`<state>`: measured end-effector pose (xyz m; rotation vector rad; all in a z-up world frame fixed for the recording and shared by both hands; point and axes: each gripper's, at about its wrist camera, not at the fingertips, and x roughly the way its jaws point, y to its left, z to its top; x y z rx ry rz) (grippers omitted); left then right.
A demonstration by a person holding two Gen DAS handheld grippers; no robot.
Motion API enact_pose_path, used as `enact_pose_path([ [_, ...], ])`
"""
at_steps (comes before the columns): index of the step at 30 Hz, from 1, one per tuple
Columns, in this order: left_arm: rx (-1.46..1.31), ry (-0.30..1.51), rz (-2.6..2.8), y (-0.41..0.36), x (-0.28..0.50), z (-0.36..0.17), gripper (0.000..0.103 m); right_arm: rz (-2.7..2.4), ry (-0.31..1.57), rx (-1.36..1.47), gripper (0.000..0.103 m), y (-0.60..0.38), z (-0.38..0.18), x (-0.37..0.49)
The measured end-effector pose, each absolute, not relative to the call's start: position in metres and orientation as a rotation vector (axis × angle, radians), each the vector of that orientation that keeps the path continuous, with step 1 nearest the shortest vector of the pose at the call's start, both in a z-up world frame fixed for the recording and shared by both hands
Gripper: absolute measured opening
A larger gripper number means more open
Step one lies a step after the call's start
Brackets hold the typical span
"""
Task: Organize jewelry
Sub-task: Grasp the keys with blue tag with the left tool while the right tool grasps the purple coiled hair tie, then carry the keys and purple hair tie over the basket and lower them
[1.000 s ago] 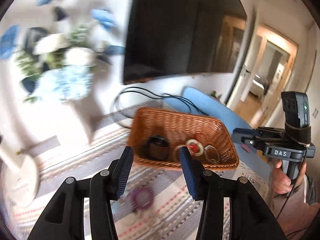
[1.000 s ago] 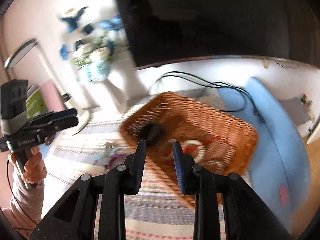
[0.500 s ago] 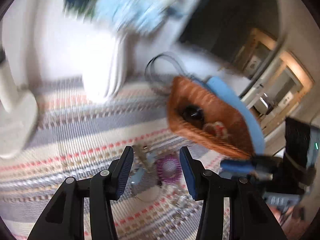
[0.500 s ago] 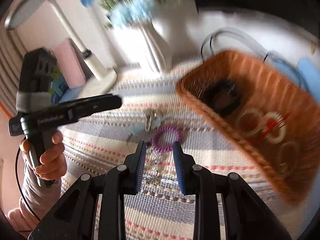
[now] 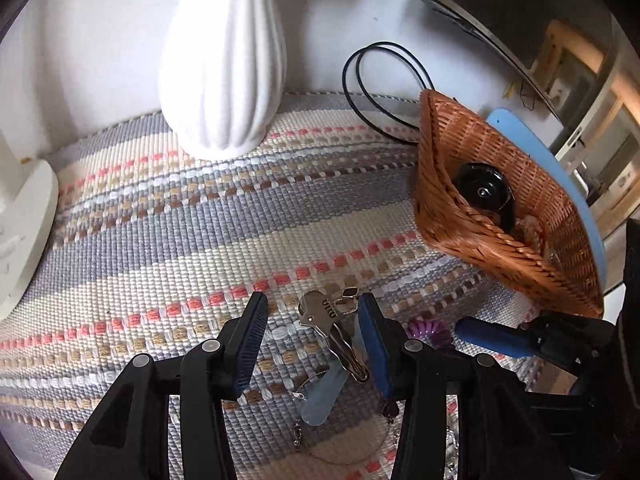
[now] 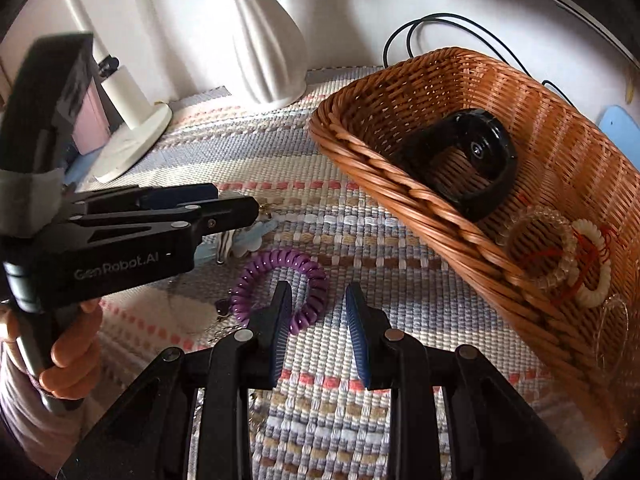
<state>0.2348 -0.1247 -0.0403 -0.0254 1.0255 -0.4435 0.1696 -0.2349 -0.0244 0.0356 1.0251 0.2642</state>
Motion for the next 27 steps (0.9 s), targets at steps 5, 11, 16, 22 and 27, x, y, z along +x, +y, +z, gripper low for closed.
enact_pose_path([
  [5,-0.023,1.017,-0.456,-0.134,0.23,-0.041,0.023,0.231,0.99,-0.071,0.028,-0.217,-0.027,0.171],
  [11,-0.178,1.015,-0.538,-0.107,0.23,-0.04,0.023,0.229,0.96,-0.155,0.013,-0.207,-0.028,0.165],
  [16,-0.313,0.981,-0.619,-0.077,0.229,-0.031,0.023,0.284,0.971,-0.07,0.012,-0.226,-0.025,0.16],
  [22,-0.339,0.953,-0.656,-0.06,0.229,-0.013,0.023,0.336,0.946,0.064,0.012,-0.249,-0.007,0.152],
  [27,-0.266,0.906,-0.659,-0.075,0.216,0.014,0.023,0.356,0.895,0.122,0.012,-0.269,0.025,0.137],
])
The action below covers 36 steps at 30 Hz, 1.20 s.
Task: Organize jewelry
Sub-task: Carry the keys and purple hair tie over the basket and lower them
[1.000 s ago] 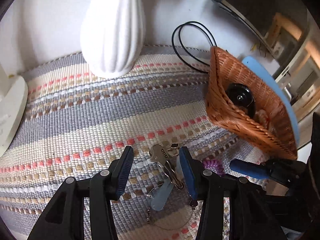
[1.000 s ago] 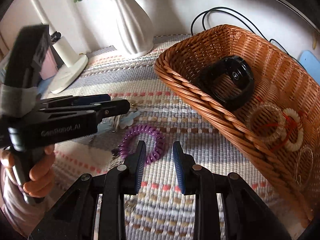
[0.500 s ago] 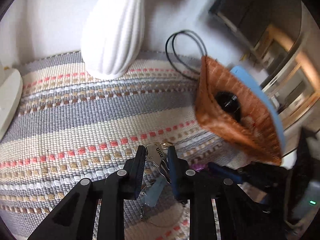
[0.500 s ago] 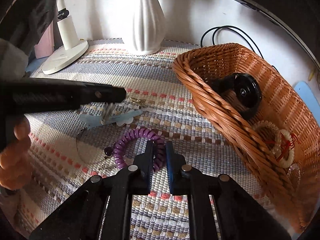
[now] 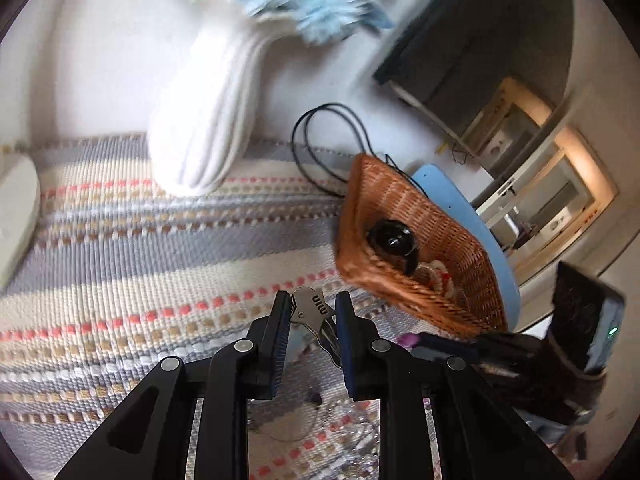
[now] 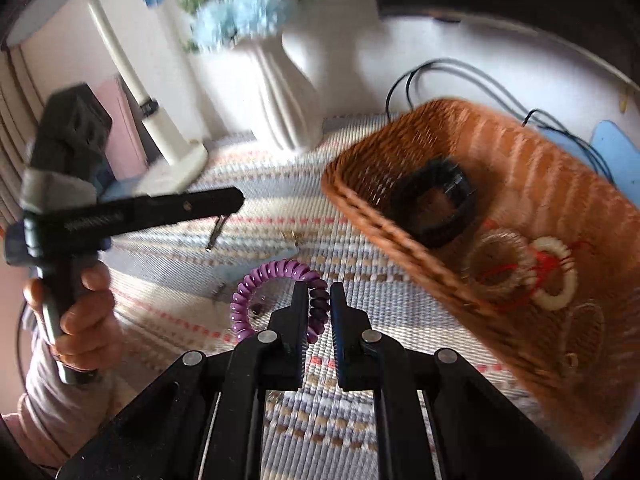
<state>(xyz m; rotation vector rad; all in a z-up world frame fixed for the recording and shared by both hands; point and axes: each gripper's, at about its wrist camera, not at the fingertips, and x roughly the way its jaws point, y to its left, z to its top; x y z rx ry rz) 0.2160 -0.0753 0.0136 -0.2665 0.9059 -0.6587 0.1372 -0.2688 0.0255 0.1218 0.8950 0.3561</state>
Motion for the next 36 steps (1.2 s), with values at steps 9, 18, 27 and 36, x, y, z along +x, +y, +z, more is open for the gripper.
enact_pose_path([
  [9,-0.206,0.791,-0.752,-0.147,0.217,0.088,0.023,0.167,0.722,0.204,0.012,-0.359,0.099,0.127],
  [18,-0.111,0.845,-0.759,-0.253,0.237,0.062,0.023,-0.131,0.801,0.321,0.012,-0.451,0.068,0.153],
  [27,-0.029,0.916,-0.772,-0.288,0.232,0.016,0.023,-0.149,0.911,0.327,0.012,-0.462,0.019,0.172],
  [36,0.023,0.888,-0.804,-0.3,0.222,0.017,0.028,-0.129,0.921,0.343,0.014,-0.458,0.015,0.172],
])
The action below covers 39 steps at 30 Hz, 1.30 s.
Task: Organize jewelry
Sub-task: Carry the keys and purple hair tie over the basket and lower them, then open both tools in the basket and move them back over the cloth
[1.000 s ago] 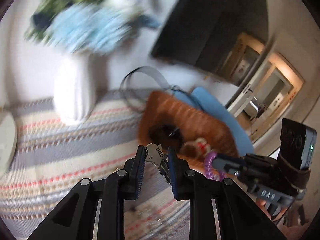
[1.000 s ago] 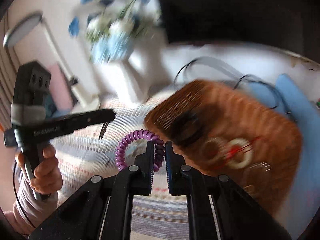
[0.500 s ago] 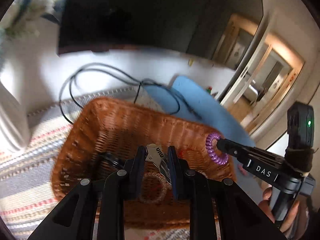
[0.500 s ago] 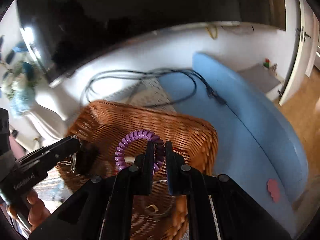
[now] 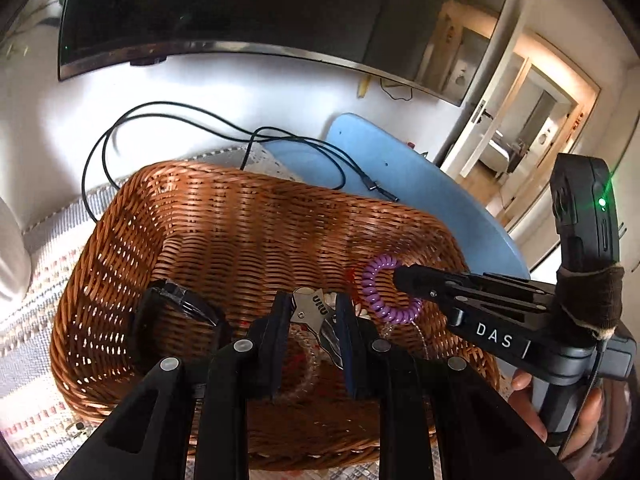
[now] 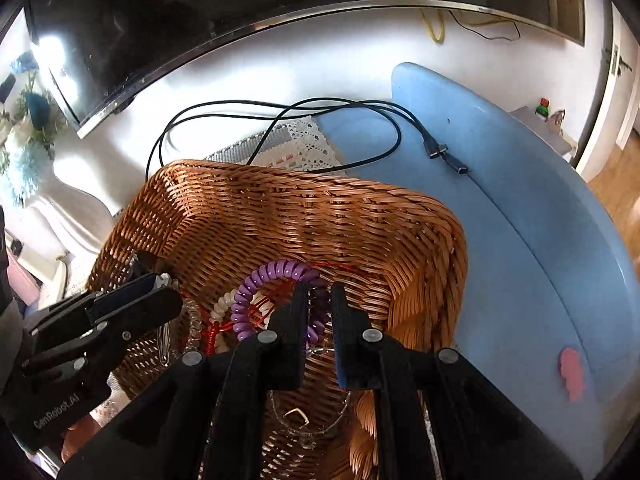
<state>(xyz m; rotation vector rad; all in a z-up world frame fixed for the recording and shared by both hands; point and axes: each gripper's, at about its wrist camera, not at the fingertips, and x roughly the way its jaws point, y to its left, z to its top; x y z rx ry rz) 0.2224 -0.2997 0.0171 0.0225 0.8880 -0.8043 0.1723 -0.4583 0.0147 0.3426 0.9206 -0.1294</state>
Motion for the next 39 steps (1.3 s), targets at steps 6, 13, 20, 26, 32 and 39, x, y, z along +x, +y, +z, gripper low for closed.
enact_pose_path([
  [6,0.012,0.798,-0.83,-0.284,0.204,0.051,0.04,-0.111,0.903,0.36,0.014,-0.46,0.03,0.156],
  [13,0.037,0.736,-0.761,-0.236,0.18,0.086,0.04,-0.077,0.859,0.339,0.014,-0.441,0.061,0.134],
  [20,-0.016,0.698,-0.733,-0.148,0.157,0.102,0.044,0.019,0.815,0.282,0.016,-0.388,0.087,0.115],
  [26,-0.047,0.722,-0.674,-0.082,0.152,0.081,0.049,0.133,0.804,0.196,0.025,-0.329,0.095,0.109],
  [32,0.006,0.869,-0.622,-0.074,0.173,0.023,0.049,0.236,0.856,0.112,0.025,-0.275,0.078,0.111],
  [39,0.18,0.957,-0.585,-0.103,0.197,-0.023,0.049,0.334,0.947,0.017,0.025,-0.236,0.039,0.121],
])
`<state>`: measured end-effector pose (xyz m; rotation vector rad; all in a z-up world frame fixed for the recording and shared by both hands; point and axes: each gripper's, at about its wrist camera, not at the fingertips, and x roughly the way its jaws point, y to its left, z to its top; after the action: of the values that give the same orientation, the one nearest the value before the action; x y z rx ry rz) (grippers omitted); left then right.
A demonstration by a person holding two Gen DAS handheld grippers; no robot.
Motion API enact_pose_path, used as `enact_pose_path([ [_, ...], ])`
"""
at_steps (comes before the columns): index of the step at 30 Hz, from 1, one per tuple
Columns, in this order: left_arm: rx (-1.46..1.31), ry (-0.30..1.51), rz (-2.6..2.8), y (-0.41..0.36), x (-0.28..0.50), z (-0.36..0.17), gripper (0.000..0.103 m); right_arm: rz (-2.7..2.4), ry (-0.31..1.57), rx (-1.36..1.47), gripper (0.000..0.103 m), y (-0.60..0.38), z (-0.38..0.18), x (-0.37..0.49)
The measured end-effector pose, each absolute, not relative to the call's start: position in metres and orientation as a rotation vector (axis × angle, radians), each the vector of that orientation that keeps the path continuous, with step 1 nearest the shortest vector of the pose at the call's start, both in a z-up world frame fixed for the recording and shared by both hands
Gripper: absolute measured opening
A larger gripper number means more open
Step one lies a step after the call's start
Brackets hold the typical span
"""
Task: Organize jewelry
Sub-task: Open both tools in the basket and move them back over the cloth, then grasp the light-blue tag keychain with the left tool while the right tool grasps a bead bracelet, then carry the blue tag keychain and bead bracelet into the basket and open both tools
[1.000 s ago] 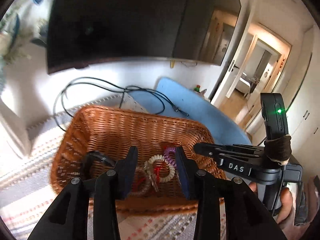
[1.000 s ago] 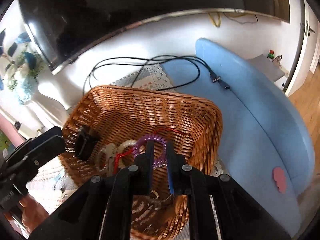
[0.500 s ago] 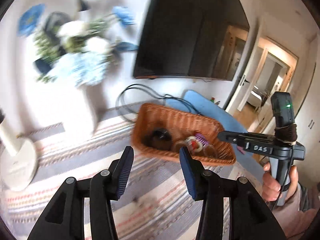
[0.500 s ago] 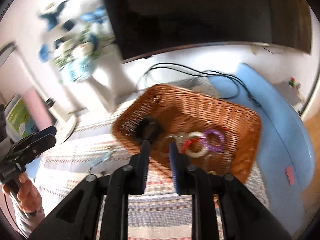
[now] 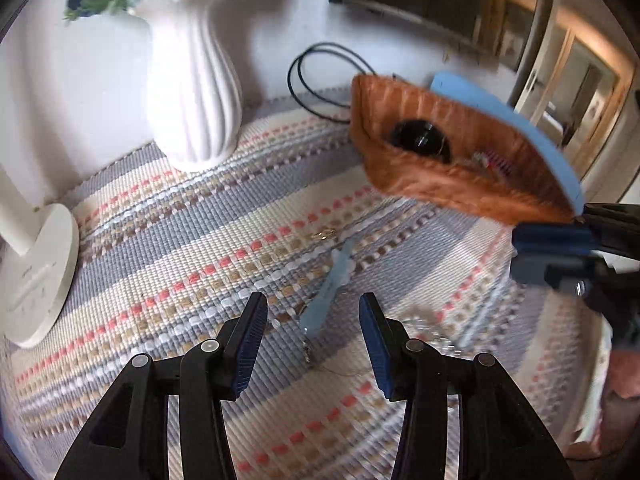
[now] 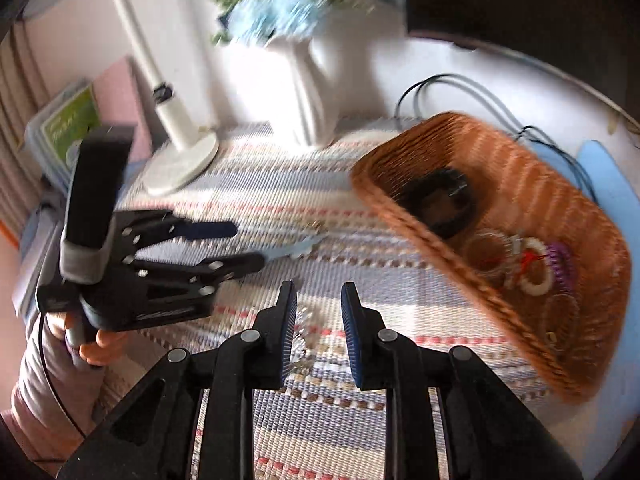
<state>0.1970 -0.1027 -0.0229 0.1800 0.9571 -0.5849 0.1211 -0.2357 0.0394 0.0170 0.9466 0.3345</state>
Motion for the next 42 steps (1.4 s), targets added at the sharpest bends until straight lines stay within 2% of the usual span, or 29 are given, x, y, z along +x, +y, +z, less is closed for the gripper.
enact_pose_path([
  [8,0.129,0.97,-0.632,-0.088,0.203,-0.04,0.049,0.466,1.011,0.01,0.025,-0.215,-0.009,0.138],
  [13,0.223,0.961,-0.632,-0.104,0.193,-0.043,0.049,0.462,1.026,0.0,0.025,-0.211,-0.021,0.146],
  [16,0.243,0.952,-0.635,-0.109,0.19,-0.042,0.034,0.462,1.016,0.013,0.026,-0.212,-0.021,0.147],
  [18,0.232,0.957,-0.625,-0.108,0.193,-0.042,0.017,0.477,1.02,0.022,0.026,-0.212,-0.02,0.147],
  [20,0.166,0.976,-0.638,-0.102,0.199,-0.041,0.013,0.48,1.025,0.012,0.026,-0.21,-0.021,0.146],
  [29,0.016,1.014,-0.648,-0.087,0.212,-0.042,0.013,0.432,1.036,-0.117,0.025,-0.178,-0.027,0.155],
  [30,0.015,1.013,-0.647,-0.087,0.211,-0.041,0.013,0.419,1.038,-0.148,0.024,-0.174,-0.03,0.155],
  [31,0.02,1.007,-0.641,-0.087,0.211,-0.04,0.013,0.401,1.016,-0.186,0.015,-0.17,-0.03,0.153],
  [33,0.008,1.008,-0.646,-0.083,0.211,-0.039,0.013,0.375,0.996,-0.232,0.012,-0.167,-0.029,0.148],
  [42,-0.069,0.95,-0.658,-0.058,0.204,-0.017,0.013,0.399,0.914,-0.007,0.012,-0.221,0.019,0.142],
])
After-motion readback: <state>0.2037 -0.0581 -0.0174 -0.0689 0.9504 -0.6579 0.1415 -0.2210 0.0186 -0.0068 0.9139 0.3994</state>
